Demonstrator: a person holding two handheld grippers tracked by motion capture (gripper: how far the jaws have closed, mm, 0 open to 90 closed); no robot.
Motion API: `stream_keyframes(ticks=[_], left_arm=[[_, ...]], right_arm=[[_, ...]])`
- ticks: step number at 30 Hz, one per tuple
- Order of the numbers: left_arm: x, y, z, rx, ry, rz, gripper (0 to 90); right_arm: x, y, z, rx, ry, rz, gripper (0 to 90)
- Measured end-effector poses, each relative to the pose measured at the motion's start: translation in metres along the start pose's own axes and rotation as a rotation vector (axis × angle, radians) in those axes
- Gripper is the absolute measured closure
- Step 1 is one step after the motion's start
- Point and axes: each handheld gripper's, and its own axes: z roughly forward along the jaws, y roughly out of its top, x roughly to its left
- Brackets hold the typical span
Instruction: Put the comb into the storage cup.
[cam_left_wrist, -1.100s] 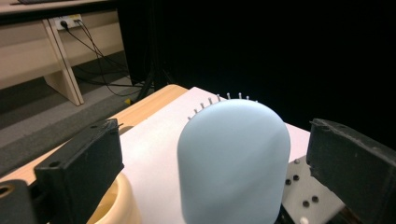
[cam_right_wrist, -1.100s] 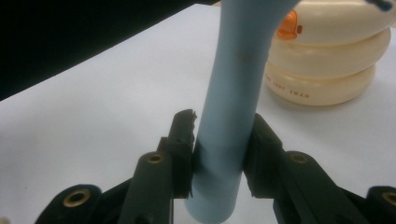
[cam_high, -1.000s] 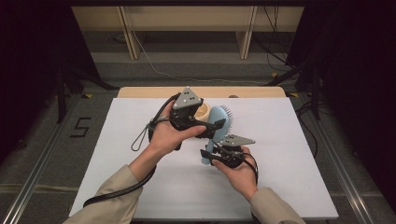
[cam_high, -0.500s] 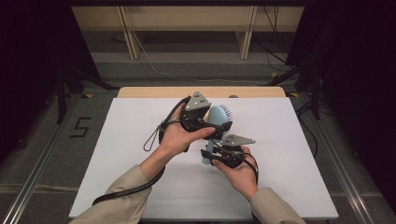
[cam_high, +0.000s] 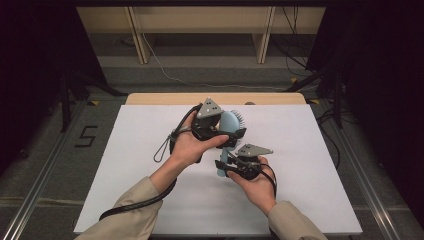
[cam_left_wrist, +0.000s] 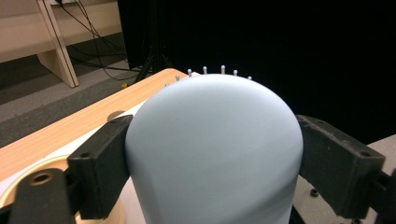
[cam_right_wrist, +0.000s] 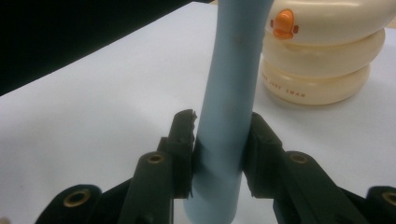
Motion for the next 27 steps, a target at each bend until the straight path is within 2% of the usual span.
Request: stream_keyframes(ticks=[14, 27], left_arm=[[0.0000, -0.0017, -0.0002, -0.015, 0.007, 0.006, 19.1], [-0.0026, -0.0009, -0.0015, -0.048, 0.021, 0.014, 19.6]], right_arm=[[0.0000, -0.0004, 0.0005, -0.002, -0.001, 0.003, 68.0], [-0.0001, -0.0002, -0.0001, -0.029, 0.002, 0.016, 67.8]])
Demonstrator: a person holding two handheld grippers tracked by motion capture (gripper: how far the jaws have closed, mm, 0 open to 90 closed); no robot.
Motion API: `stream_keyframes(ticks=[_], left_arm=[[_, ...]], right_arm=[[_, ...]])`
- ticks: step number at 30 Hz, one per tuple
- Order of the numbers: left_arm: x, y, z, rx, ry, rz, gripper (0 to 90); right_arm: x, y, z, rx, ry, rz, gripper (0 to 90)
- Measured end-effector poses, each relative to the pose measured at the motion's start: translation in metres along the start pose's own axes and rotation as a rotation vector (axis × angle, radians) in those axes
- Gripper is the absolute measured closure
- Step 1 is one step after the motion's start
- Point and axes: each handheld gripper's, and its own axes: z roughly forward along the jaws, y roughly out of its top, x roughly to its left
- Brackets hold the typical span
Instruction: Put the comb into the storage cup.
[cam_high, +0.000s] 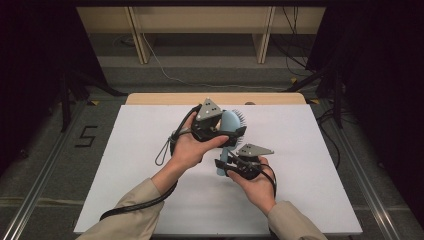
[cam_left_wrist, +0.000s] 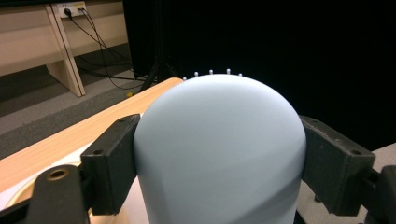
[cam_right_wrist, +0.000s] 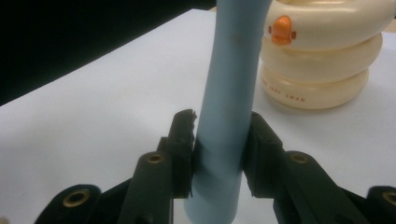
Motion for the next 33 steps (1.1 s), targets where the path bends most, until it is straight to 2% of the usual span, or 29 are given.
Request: stream_keyframes(ticks=[9, 14, 18, 24, 31, 33], left_arm=[[0.001, 0.004, -0.008, -0.036, 0.018, -0.005, 19.7], [0.000, 0.008, -0.015, -0.071, 0.056, 0.029, 19.7], [0.000, 0.011, -0.020, -0.087, 0.070, 0.046, 19.7], [0.001, 0.010, -0.022, -0.095, 0.086, 0.059, 19.7], [0.008, 0.006, -0.026, -0.098, 0.114, 0.056, 19.7], [0.010, 0.006, -0.028, -0.101, 0.123, 0.056, 19.7]], right_arm=[[0.002, 0.003, -0.001, -0.046, 0.004, -0.006, 66.1], [0.001, 0.003, -0.002, -0.056, -0.007, -0.003, 59.0], [0.000, 0.003, -0.001, -0.059, -0.014, -0.006, 50.4], [-0.001, 0.003, 0.000, -0.071, -0.024, -0.010, 32.5], [-0.001, 0.003, -0.003, -0.088, -0.031, -0.040, 18.4], [-0.001, 0.003, -0.004, -0.095, -0.023, -0.052, 17.0]])
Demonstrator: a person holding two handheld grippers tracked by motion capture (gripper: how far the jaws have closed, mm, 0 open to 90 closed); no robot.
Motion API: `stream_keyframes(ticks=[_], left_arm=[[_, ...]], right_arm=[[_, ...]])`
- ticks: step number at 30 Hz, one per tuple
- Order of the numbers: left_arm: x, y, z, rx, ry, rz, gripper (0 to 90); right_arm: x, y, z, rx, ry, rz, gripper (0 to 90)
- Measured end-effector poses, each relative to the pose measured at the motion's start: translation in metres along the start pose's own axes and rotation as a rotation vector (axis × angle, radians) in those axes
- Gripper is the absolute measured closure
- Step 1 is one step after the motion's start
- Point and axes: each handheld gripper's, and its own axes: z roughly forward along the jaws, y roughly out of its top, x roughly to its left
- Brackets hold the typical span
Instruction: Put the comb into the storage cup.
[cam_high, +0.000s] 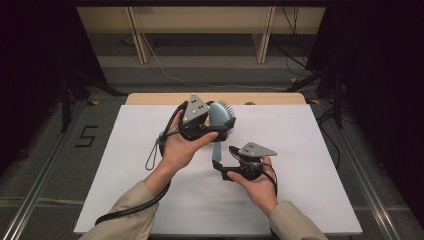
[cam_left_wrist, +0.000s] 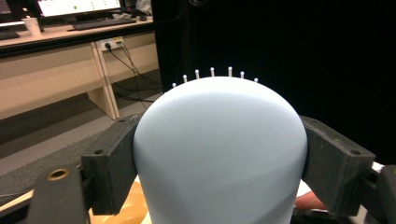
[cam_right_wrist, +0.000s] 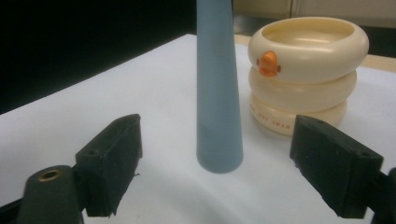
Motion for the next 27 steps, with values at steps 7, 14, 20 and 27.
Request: stream_keyframes(ticks=[7, 14, 20, 27], left_arm=[[0.007, 0.002, -0.005, -0.021, 0.034, -0.005, 19.7], [0.011, 0.001, -0.005, -0.029, 0.060, -0.011, 19.7], [0.012, 0.001, -0.005, -0.030, 0.077, -0.012, 19.7], [0.015, 0.002, -0.005, -0.037, 0.097, -0.016, 19.7]], right_arm=[[-0.003, 0.000, -0.006, -0.006, -0.019, -0.034, 15.8], [-0.009, -0.002, -0.015, -0.008, -0.045, -0.041, 15.4], [-0.014, -0.003, -0.024, -0.014, -0.065, -0.041, 15.2], [-0.021, -0.005, -0.035, -0.021, -0.094, -0.037, 15.2]])
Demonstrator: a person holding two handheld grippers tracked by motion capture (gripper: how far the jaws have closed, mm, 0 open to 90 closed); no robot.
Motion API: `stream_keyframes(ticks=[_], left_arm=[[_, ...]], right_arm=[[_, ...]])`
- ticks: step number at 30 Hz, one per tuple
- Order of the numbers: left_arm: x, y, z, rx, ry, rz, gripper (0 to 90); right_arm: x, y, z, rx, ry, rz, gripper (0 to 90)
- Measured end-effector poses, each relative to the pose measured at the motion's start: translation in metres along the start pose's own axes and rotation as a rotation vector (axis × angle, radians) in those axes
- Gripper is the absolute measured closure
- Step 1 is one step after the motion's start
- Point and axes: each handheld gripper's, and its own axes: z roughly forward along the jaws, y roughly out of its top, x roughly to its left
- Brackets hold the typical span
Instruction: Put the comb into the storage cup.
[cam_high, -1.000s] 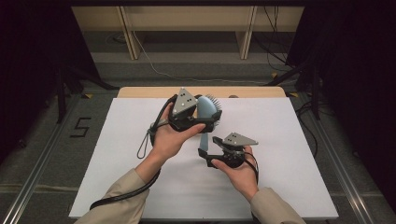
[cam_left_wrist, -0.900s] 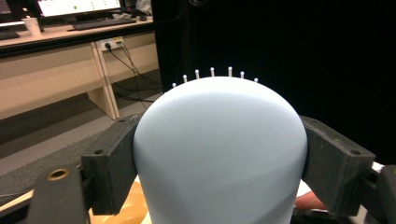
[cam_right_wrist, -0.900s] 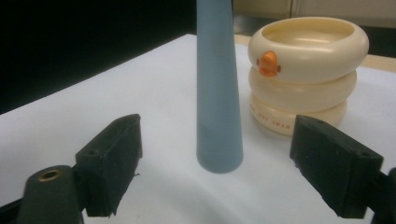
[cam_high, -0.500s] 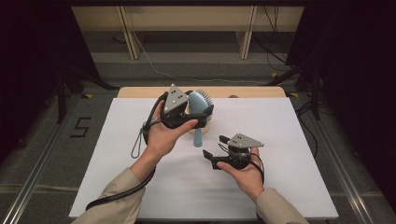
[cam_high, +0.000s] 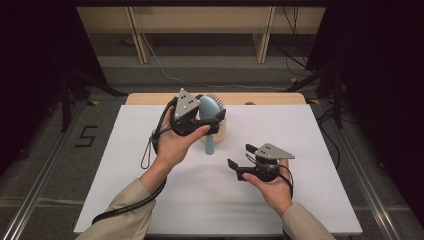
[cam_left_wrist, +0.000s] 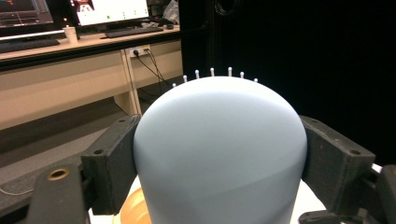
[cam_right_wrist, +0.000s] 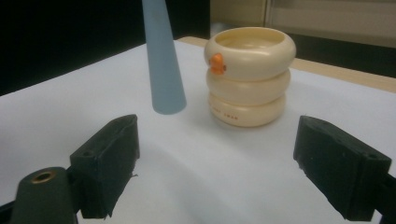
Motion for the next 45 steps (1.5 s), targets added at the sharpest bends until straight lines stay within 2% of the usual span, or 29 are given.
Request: stream_keyframes(ticks=[19, 45], left_arm=[[0.006, 0.002, 0.002, -0.012, 0.048, -0.011, 19.7], [0.015, 0.009, 0.007, -0.011, 0.082, -0.016, 19.7]], right_arm=[[-0.013, -0.009, -0.021, -0.002, -0.054, 0.004, 14.8], [-0.017, -0.017, -0.035, -0.001, -0.077, -0.005, 14.6]])
